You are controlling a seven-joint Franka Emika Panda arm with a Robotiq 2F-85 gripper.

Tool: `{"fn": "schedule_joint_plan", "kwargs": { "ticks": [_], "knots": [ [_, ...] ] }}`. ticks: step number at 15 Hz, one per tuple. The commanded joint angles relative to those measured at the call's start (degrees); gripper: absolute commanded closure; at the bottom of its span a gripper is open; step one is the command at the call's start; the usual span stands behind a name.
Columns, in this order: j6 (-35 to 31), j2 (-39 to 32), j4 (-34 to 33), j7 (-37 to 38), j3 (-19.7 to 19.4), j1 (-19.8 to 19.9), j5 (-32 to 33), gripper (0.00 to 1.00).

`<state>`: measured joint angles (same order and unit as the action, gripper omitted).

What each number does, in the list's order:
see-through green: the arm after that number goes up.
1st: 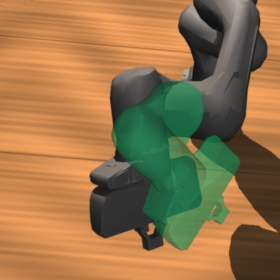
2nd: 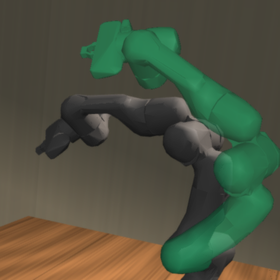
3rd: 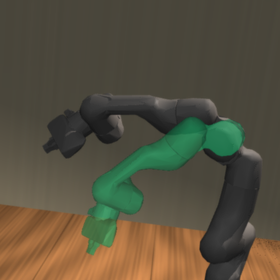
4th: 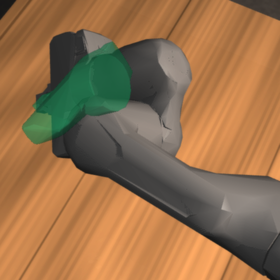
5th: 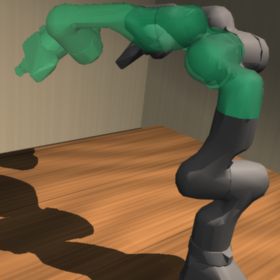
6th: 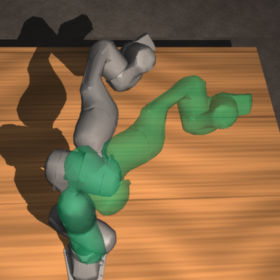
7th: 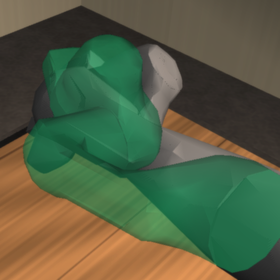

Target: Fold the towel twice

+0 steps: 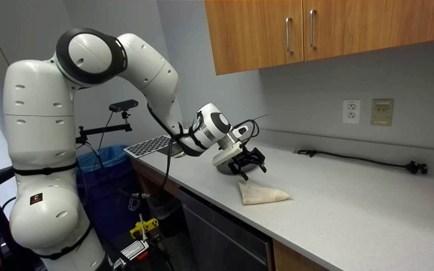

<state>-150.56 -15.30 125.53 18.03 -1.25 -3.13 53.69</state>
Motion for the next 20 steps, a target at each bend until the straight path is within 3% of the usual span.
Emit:
{"fn": "schedule_joint_plan", "kwargs": {
  "ticks": [1, 7, 11, 20],
  "knots": [
    [-0.73, 6.90, 4.95, 3.07, -1.41, 0.24, -0.16, 0.00],
    [-6.97, 16.80, 13.50, 3.77, -1.42, 2.20, -9.71, 0.00],
    [-11.34, 21.93, 17.64, 6.20, -2.20, 2.20, -11.43, 0.00],
    [-12.59, 26.57, 18.75, 5.02, -3.98, 1.10, -14.86, 0.00]
  ]
}}
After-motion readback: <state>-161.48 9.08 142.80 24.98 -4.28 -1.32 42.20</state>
